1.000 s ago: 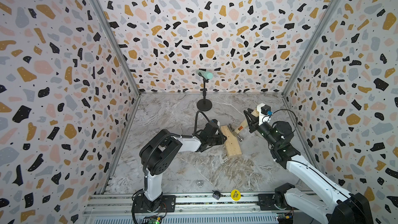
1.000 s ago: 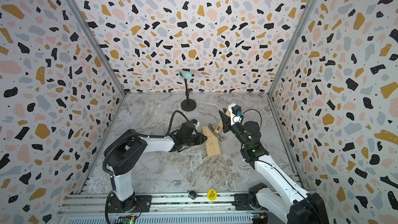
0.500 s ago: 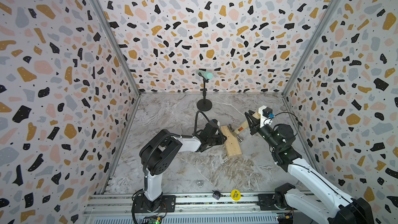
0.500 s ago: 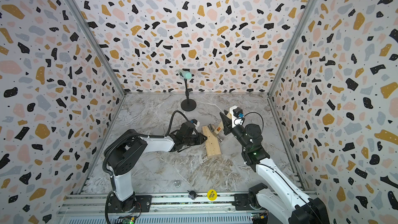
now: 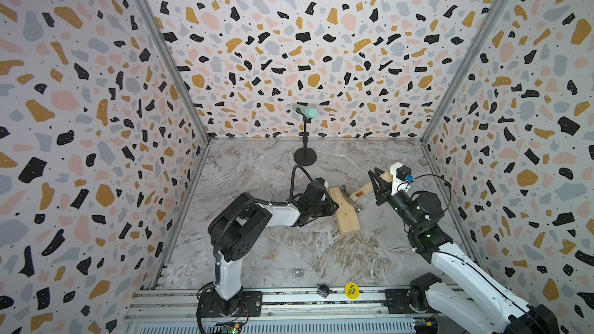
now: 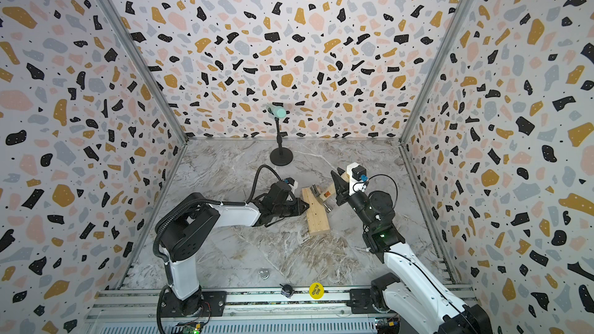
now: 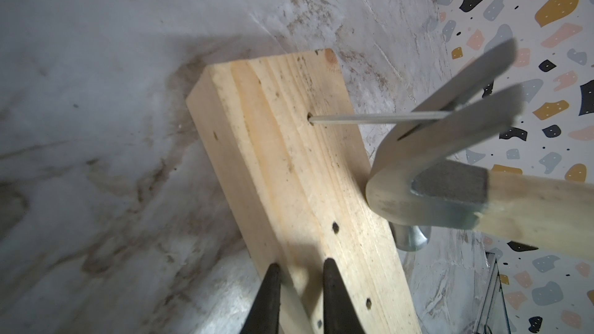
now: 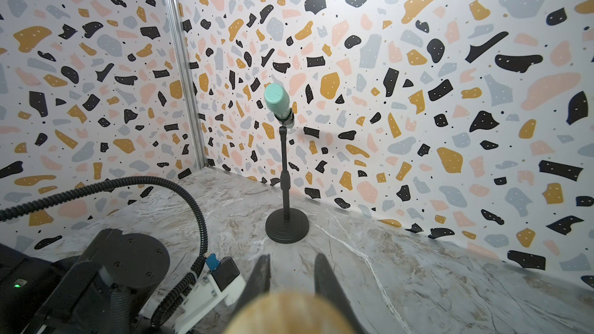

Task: Use a claw hammer to pull out a nail
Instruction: Remove the nail from the mounting plate.

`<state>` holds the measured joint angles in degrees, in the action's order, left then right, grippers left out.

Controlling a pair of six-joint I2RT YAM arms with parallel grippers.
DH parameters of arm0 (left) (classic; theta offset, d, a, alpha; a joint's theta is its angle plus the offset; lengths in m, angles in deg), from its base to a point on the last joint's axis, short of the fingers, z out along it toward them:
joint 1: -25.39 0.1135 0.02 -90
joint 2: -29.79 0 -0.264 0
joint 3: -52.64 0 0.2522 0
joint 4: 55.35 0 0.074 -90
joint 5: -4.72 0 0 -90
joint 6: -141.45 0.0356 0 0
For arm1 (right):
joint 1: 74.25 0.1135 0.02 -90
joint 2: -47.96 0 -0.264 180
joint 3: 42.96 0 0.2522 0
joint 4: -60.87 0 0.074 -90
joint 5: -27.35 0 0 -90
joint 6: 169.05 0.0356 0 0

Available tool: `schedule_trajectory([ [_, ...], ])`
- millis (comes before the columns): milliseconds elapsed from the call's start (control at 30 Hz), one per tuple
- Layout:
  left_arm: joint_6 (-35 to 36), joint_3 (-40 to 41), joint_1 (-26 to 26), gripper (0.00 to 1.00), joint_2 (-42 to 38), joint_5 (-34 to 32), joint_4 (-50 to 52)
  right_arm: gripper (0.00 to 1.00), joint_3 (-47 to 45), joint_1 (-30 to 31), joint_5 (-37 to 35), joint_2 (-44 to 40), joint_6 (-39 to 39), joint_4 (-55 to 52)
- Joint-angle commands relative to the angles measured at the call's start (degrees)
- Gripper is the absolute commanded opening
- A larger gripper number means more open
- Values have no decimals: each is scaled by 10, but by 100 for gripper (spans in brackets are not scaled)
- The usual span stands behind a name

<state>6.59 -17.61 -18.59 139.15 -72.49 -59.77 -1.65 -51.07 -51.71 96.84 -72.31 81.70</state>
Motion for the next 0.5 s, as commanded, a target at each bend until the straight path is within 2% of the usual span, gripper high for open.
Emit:
schedule_trajectory([
  [0,0,25,-5,19,11,-10,63,0,-17,5,15,-15,47,-45],
  [467,-4,29,-5,19,7,-6,58,0,-22,2,-36,-81,62,-47],
])
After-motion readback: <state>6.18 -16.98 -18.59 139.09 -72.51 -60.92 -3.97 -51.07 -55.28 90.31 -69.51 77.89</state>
